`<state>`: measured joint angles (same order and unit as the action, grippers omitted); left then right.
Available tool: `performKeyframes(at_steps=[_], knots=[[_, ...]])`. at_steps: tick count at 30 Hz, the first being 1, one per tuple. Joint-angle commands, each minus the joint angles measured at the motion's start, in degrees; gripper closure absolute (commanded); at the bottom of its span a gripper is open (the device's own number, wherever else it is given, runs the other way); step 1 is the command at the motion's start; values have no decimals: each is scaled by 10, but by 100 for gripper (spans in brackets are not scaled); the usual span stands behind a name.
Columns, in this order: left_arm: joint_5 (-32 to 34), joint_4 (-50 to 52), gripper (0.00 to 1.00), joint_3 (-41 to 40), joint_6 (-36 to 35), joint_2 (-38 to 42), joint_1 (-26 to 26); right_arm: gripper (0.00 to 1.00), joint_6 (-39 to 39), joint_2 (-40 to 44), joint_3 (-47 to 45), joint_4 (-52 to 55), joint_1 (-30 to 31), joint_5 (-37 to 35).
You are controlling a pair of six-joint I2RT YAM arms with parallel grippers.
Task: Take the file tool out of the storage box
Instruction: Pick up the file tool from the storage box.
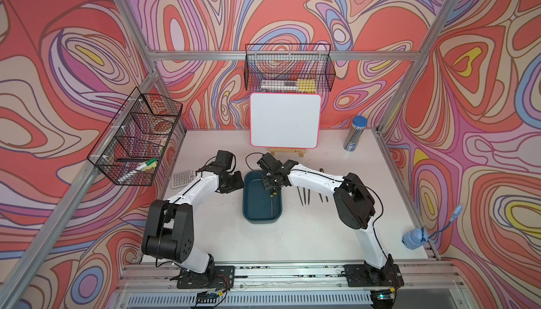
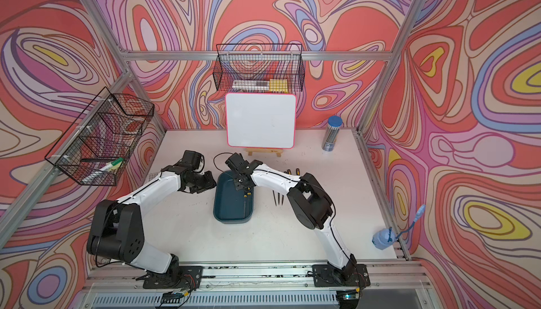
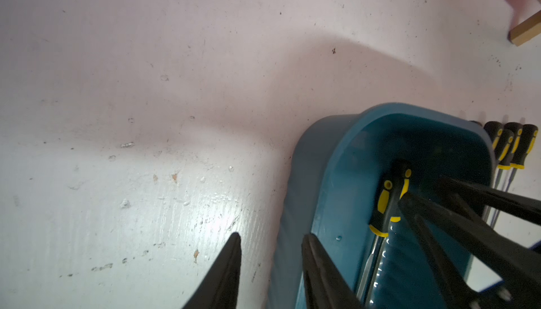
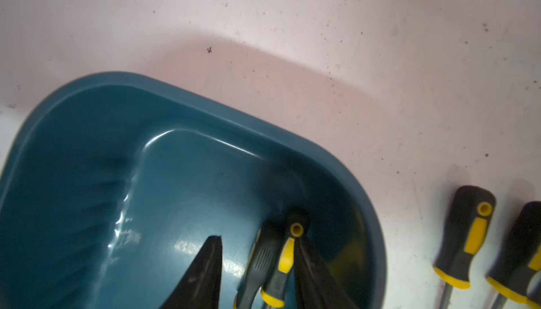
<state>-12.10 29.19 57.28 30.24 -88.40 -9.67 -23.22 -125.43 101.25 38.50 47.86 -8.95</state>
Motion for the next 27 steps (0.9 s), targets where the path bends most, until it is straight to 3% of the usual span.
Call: performKeyframes(at_steps=[1,13,18,27], knots=[[-2,14,60,6,-1,2,4,58,-3,-17,32,34,8,-2],[-10,14,60,-7,-2,11,3,56,-24,-61,132,187,26,-22],[-20,3,60,-30,5,24,4,56,-52,-53,100,177,27,-9],[-22,-2,60,-41,8,34,4,55,-47,-92,120,165,20,28]])
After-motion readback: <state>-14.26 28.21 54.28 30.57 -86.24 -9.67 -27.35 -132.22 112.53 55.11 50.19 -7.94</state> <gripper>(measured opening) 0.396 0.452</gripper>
